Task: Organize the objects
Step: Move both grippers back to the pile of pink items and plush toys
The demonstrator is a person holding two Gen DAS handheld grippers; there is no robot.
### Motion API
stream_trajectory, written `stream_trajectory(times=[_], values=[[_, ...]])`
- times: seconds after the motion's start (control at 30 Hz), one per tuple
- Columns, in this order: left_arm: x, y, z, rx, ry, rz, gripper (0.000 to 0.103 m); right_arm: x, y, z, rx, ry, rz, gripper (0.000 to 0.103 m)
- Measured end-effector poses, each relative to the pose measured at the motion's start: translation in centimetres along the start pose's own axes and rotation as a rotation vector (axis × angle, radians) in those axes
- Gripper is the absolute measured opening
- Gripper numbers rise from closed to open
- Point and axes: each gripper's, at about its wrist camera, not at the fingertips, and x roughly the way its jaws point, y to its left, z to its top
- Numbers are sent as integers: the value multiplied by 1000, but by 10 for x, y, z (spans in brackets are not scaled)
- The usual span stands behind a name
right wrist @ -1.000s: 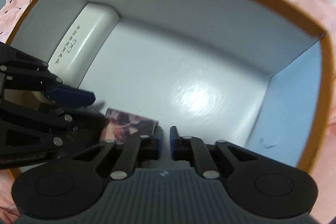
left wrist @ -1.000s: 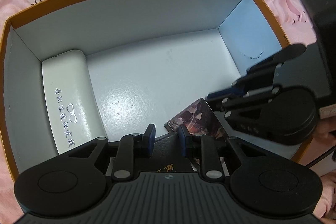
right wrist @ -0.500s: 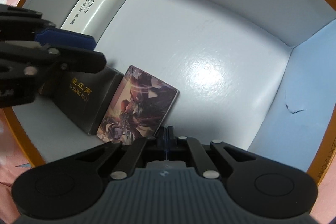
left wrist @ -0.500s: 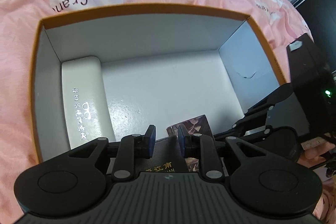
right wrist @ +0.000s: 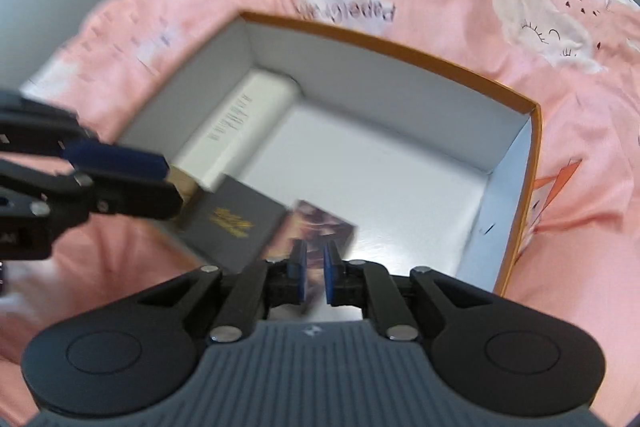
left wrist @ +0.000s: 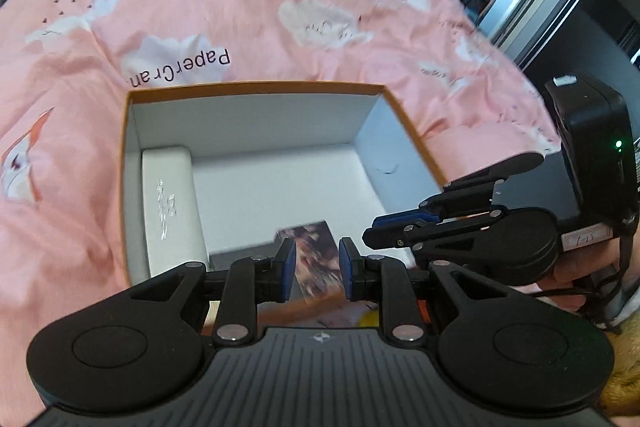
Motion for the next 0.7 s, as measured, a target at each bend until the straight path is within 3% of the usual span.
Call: stream_trajectory(times=[0.1,0.13,0.2,0.3,0.5,0.6,0.7], values=[[-16,-2,-25,-27,-9,6,25,-19,14,-24,40,-72,29,11],[-20,-1,-33,-40,-3,9,25,-26,33,-51,44,-99,13,16],[-24,4,-50,-88,16,15,25,-38,41,-73,57,-145,-1,23],[-28,11,-77,-148,46,18,25,-49,50,-92,97,-162,42,23],[-37,12,-116,-169,110,31,29,-40,74,-131,99,-120,105,23],[-43,6,-133,-142,133,23,37,-36,89,-141,79,-86,146,23],[-47,-1,-151,-102,161,18,44,-35,107,-148,37,-70,160,31]])
